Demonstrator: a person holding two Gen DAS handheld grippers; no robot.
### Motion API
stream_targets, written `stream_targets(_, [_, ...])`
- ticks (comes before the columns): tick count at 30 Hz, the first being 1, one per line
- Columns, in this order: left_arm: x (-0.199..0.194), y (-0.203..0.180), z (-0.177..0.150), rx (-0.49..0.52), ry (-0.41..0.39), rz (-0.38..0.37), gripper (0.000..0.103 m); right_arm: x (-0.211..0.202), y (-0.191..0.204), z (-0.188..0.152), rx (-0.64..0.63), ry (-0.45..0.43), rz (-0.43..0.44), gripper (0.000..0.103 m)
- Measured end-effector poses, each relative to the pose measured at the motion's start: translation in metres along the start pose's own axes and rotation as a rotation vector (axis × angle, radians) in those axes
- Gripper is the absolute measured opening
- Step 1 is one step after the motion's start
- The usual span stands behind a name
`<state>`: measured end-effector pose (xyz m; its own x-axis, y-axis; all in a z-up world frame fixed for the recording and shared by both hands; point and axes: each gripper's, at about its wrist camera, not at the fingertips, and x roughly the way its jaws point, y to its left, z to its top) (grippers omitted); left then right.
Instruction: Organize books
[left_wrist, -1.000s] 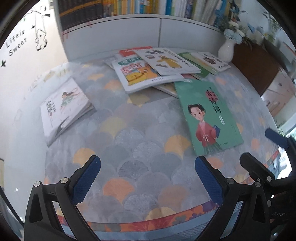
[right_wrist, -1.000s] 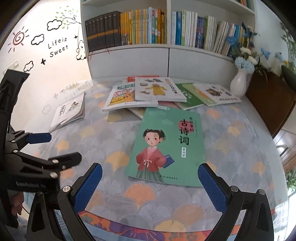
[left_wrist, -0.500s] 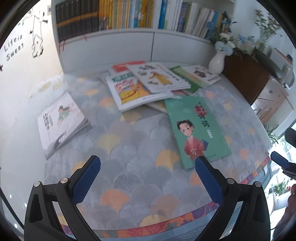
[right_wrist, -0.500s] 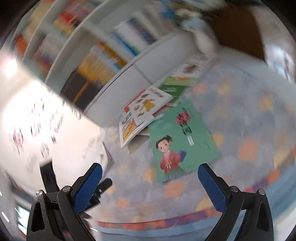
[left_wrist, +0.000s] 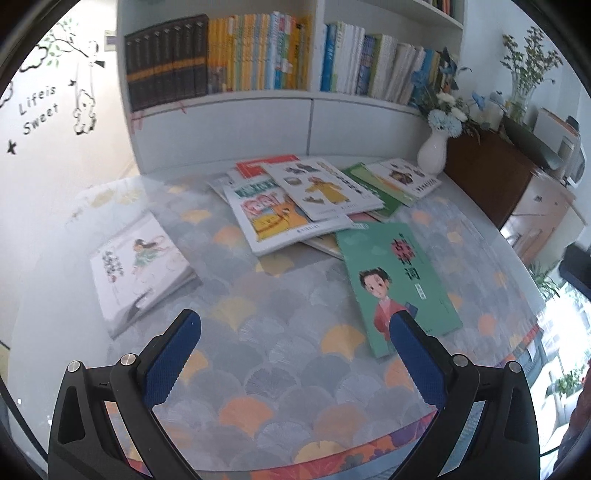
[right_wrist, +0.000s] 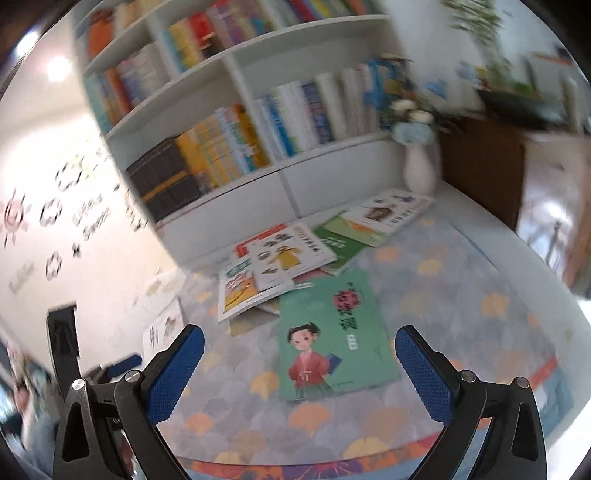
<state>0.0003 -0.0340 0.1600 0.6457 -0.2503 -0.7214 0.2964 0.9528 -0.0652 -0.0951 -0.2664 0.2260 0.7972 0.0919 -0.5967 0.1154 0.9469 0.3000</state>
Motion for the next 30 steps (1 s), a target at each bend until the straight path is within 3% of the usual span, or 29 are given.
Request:
stream_targets(6, [-0.003,0.006,-0.006,-0.024,0.020,0.052,0.102,0.035,0.020,-0.008,-0.027,0.100,0.041,0.103])
stream_targets(9, [0.000,0.004,-0.012,-0.020,0.050,0.070,0.102,0.042,0.017,-0.012,-0.007,0.120,0.018,0.103])
stream_targets(15, [0.006,0.006,-0.020,-0.037,0.102,0.093,0.102,0.054,-0.008,-0.019,0.151,0.190,0.040,0.103])
stream_targets(20, [0.009,0.017,-0.025,-0.085,0.139,0.108,0.102,0.058,-0.007,-0.025,0.140,0.219,0.003,0.103])
stream_targets(30, [0.008,0.032,-0.034,-0.149,0.165,0.120,0.102,0.062,-0.006,-0.034,0.169,0.238,0.040,0.103])
